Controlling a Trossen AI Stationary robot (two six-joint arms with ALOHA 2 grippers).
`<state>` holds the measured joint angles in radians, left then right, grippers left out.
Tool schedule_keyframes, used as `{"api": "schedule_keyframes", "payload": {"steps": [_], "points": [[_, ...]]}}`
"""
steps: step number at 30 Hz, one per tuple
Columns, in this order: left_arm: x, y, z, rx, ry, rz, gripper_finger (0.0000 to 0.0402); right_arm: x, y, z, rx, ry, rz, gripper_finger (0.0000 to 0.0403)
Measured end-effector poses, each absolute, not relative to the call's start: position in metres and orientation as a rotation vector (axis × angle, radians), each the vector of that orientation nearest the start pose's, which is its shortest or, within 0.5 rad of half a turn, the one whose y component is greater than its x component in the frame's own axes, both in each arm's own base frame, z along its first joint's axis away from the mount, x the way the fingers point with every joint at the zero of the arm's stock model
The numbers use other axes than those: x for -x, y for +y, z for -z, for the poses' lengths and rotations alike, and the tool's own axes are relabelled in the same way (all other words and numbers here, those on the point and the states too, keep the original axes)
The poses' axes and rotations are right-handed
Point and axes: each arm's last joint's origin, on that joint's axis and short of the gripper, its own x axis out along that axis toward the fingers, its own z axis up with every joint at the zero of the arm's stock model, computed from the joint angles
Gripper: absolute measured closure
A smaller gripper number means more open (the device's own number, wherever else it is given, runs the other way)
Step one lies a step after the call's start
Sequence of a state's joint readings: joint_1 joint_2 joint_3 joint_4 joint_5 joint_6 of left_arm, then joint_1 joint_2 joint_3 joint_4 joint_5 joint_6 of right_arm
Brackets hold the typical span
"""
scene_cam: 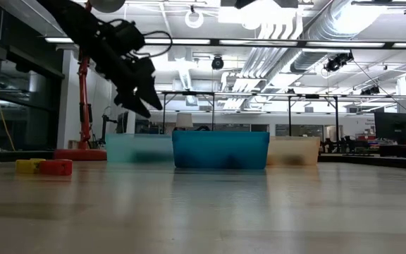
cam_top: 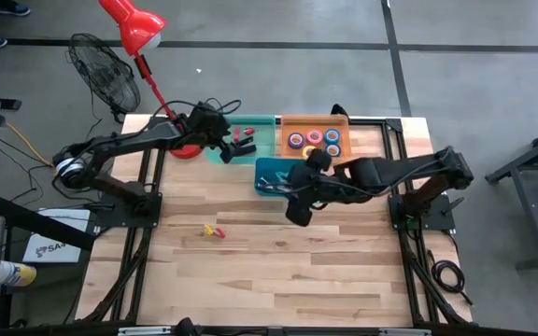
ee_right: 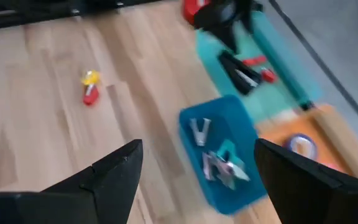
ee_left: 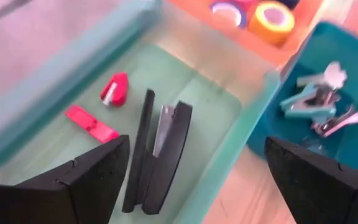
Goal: Pick and place Stapler, Stapler remover, tape
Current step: Put the yellow stapler into the green bin
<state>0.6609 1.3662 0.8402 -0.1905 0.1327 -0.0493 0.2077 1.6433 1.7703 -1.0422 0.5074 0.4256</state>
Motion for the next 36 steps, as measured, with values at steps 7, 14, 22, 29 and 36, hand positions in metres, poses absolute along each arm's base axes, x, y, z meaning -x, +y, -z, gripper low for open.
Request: {"api": "schedule_keyframes", "payload": {"steps": [7, 14, 22, 29, 36], "points": [[-0.209, 0.157, -0.252, 0.363, 0.594, -0.547, 0.0037, -0.321, 0.042, -0.321, -0.258, 0.565, 0.253, 0.0104], [-0.197, 0.142, -0.269, 0.371, 0.558, -0.540, 0.0037, -0.272, 0.023, -0.281, -0.363, 0.272, 0.208, 0.0104], [-0.193, 0.120, -0.279, 0.376, 0.553, -0.569, 0.0037, -0.193, 0.006, -0.238, -0.394, 0.047, 0.310, 0.0104], [-0.190, 0.098, -0.284, 0.393, 0.565, -0.608, 0.0037, -0.147, 0.004, -0.197, -0.503, -0.054, 0.176, 0.0104], [-0.188, 0.078, -0.287, 0.412, 0.563, -0.640, 0.0037, -0.123, 0.003, -0.174, -0.524, -0.091, 0.130, 0.0104]]}}
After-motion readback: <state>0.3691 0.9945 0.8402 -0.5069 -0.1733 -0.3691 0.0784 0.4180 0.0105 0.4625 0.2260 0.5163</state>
